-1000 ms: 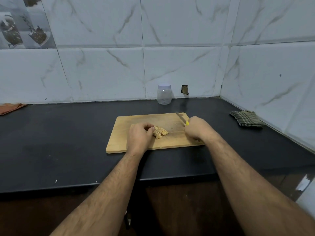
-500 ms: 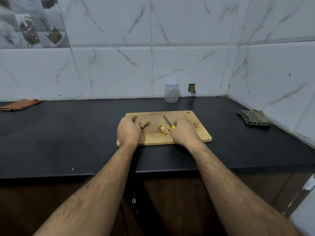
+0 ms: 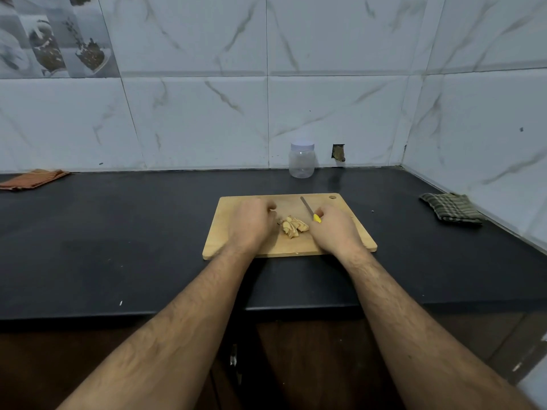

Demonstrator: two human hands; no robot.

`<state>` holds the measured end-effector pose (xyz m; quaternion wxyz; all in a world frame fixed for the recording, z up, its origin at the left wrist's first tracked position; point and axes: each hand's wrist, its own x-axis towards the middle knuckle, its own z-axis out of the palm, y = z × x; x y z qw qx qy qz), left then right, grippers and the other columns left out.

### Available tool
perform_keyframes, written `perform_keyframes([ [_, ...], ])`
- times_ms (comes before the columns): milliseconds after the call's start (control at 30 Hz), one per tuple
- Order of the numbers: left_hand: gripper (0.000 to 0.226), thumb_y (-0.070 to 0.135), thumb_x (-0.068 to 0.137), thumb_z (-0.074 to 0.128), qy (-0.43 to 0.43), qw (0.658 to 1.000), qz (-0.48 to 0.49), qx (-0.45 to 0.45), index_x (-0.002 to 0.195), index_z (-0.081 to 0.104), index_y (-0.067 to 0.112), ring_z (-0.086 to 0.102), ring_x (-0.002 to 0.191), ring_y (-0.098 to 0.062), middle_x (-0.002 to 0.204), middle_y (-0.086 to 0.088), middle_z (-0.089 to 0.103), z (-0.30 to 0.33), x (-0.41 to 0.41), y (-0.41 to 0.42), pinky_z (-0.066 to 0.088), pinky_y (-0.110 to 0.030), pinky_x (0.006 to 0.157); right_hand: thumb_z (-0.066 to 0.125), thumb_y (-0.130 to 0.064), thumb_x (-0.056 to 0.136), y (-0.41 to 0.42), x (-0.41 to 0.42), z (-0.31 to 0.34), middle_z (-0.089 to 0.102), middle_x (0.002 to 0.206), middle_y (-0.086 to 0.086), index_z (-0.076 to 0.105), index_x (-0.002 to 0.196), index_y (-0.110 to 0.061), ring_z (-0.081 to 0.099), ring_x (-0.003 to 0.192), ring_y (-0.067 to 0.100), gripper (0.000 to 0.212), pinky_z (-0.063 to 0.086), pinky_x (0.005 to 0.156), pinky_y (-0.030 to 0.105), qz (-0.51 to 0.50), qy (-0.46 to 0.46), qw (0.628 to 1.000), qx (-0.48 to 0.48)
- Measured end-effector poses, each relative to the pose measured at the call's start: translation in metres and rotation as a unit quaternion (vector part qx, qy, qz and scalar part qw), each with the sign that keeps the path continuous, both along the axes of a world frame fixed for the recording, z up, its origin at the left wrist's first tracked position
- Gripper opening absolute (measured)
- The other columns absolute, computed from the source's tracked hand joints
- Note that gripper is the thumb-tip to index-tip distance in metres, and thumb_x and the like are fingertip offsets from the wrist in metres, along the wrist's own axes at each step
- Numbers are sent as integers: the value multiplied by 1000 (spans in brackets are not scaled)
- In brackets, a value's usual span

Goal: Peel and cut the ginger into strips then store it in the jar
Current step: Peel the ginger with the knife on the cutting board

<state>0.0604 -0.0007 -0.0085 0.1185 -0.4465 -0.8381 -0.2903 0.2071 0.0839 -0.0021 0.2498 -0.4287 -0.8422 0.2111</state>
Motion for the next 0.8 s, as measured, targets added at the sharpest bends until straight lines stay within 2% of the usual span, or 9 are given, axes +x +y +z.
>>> perform_keyframes([
  [133, 29, 17, 99, 56, -20, 996, -21, -85, 125, 68, 20, 59, 118, -22, 125, -3, 68, 0, 3, 18, 47, -33, 96, 58, -19, 93, 7, -5, 1, 66, 87, 1, 65, 91, -13, 53, 71, 14, 10, 40, 61, 29, -10, -44, 999, -1],
  [267, 21, 17, 97, 58, -48, 990, -40, -126, 106, 76, 24, 64, 101, -16, 108, 3, 73, 5, 0, 24, 48, -26, 78, 62, -19, 89, 9, -11, 2, 63, 71, 1, 59, 72, -16, 60, 67, 19, 18, 38, 50, 28, 6, -70, 997, -33],
  [367, 15, 20, 94, 63, -63, 991, -24, -116, 98, 77, 21, 65, 96, -17, 101, 1, 74, 7, -1, 24, 51, -29, 78, 70, -27, 86, 8, -16, 4, 65, 76, 2, 62, 77, -16, 60, 69, 19, 17, 36, 49, 28, 12, -65, 996, -57],
  [500, 14, 26, 89, 69, -124, 989, 1, -76, 87, 75, 14, 65, 87, -19, 90, -2, 73, 5, -3, 18, 47, -27, 66, 68, -20, 86, 9, -19, 7, 66, 81, 3, 62, 79, -15, 61, 76, 20, 10, 38, 51, 28, 17, -59, 994, -86],
  [567, 22, 29, 89, 68, -166, 983, 8, -72, 84, 74, 9, 64, 80, -22, 86, -6, 73, 4, -4, 14, 45, -28, 61, 69, -16, 85, 11, -18, 9, 64, 71, 3, 62, 76, -13, 59, 62, 19, 12, 39, 47, 26, 28, -57, 991, -119],
  [667, 27, 30, 92, 61, -235, 969, -4, -72, 82, 73, 8, 63, 71, -22, 83, -7, 74, 2, 1, 13, 50, -30, 65, 74, -14, 85, 9, -16, 12, 54, 47, 0, 61, 77, -11, 43, 35, 12, 16, 36, 39, 22, 44, -44, 981, -185],
  [733, 27, 24, 94, 60, -281, 958, -12, -58, 71, 70, 13, 65, 63, -18, 76, -5, 76, 2, 8, 15, 57, -31, 73, 77, -14, 84, 6, -18, 11, 54, 46, 0, 59, 77, -12, 41, 32, 11, 19, 35, 37, 21, 39, -42, 980, -190],
  [800, 23, 19, 92, 62, -296, 955, -5, -32, 71, 69, 14, 72, 66, -17, 70, -2, 75, 1, 11, 20, 61, -34, 80, 76, -12, 84, 4, -24, 8, 57, 49, 1, 60, 76, -12, 42, 31, 11, 18, 35, 37, 20, 26, -37, 981, -187],
])
